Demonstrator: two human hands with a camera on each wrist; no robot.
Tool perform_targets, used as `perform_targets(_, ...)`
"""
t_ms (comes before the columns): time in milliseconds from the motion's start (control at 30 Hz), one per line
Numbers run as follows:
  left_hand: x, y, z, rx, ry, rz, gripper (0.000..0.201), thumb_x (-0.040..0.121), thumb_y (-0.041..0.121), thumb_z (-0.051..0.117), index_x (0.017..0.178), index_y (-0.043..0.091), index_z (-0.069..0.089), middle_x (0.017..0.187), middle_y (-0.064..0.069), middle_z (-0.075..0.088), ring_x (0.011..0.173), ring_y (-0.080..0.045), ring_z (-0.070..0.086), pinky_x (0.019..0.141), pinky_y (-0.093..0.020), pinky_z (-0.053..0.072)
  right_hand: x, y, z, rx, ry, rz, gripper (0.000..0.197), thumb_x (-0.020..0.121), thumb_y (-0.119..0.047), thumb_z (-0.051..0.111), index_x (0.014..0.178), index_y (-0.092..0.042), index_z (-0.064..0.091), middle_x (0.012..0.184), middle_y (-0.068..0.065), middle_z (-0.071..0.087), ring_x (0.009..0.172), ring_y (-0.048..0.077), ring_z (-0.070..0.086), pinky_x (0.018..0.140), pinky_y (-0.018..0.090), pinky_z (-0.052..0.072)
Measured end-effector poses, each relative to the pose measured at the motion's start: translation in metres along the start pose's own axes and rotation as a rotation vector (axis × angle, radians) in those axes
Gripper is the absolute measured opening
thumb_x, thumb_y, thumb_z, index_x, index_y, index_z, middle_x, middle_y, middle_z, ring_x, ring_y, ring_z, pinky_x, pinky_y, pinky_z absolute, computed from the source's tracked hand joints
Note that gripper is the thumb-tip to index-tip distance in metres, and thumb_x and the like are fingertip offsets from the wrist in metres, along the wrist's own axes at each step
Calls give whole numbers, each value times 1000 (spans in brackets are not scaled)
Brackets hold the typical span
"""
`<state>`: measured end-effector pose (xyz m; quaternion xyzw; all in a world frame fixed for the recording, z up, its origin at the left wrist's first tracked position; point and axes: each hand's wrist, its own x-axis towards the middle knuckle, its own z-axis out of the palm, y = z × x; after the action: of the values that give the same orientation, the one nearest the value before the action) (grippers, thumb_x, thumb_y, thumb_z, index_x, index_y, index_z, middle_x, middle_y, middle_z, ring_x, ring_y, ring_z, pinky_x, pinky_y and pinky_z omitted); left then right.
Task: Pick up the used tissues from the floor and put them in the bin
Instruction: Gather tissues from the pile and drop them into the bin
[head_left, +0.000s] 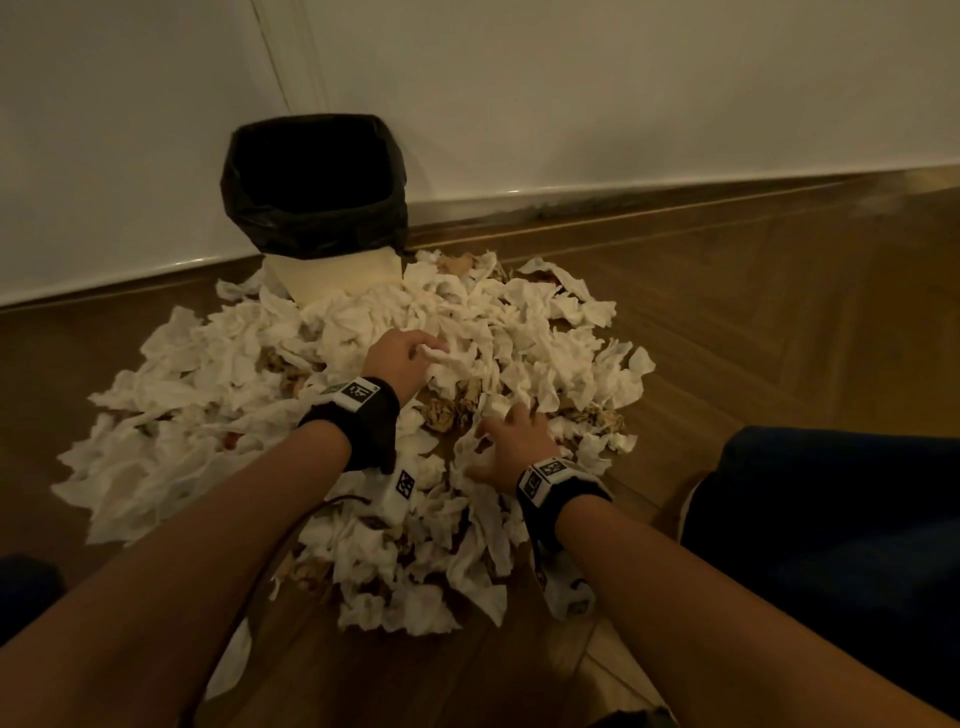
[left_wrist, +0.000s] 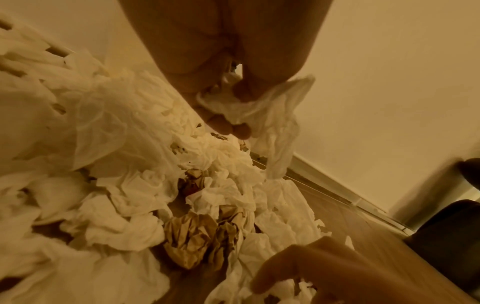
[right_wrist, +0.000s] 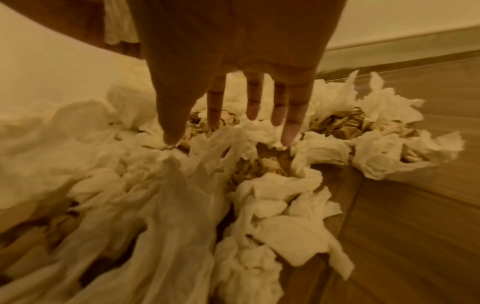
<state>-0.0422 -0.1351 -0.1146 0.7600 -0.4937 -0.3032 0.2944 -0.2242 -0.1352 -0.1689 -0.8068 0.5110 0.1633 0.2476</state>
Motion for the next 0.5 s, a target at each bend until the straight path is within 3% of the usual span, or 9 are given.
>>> perform_targets(67,1,-1,-1,-66,-4,-30,29,91,7,40,91,12,69,114,-18,62,102,-37,56,74,-28,44,2,-5,9,-47,-90,14,82,67,-70,64,136,-38,33,148,8,9,133,46,15,104,57,33)
perform_targets(133,1,0,-2,-132,-24,-50,28,95,18,41,84,11,65,98,-20,60,87,-34,57,69,-31,44,2,-9,16,-99,-157,29,88,64,-69,67,138,-42,27,148,5,2,133,48,13,101,59,35)
perform_targets(200,0,-1,-2,-117,-31,-46,37,95,38,47,71,11,57,74,-10,54,69,-23,51,61,-27,37,2,-14,18,-114,-163,62,78,72,-54,71,136,-38,30,146,4,2,131,47,14,96,58,40)
perform_targets(233,0,-3,-1,-63,-20,-40,40,91,44,52,69,11,55,72,-4,52,67,-18,48,63,-26,36,2,-16,18,-103,-138,78,64,79,-41,68,134,-32,36,145,6,6,130,44,18,95,56,42)
perform_targets(333,-2,-6,-2,107,11,-14,24,86,35,64,80,13,55,96,-4,55,83,-16,48,72,-24,36,4,-19,11,-67,-53,52,33,93,-12,50,126,-10,51,137,14,29,124,36,36,98,45,44)
perform_targets(433,-3,-7,-5,97,23,-2,9,90,20,59,89,11,61,117,-9,60,98,-23,56,74,-23,38,7,-15,-7,45,73,32,27,95,-5,43,116,-2,60,126,17,46,114,32,50,98,36,43)
perform_targets(500,-3,-8,-8,55,25,-32,11,92,11,53,99,11,62,128,-9,56,112,-25,53,78,-21,38,9,-11,-23,148,140,75,29,94,-3,41,113,-1,64,120,18,56,109,32,55,93,32,43)
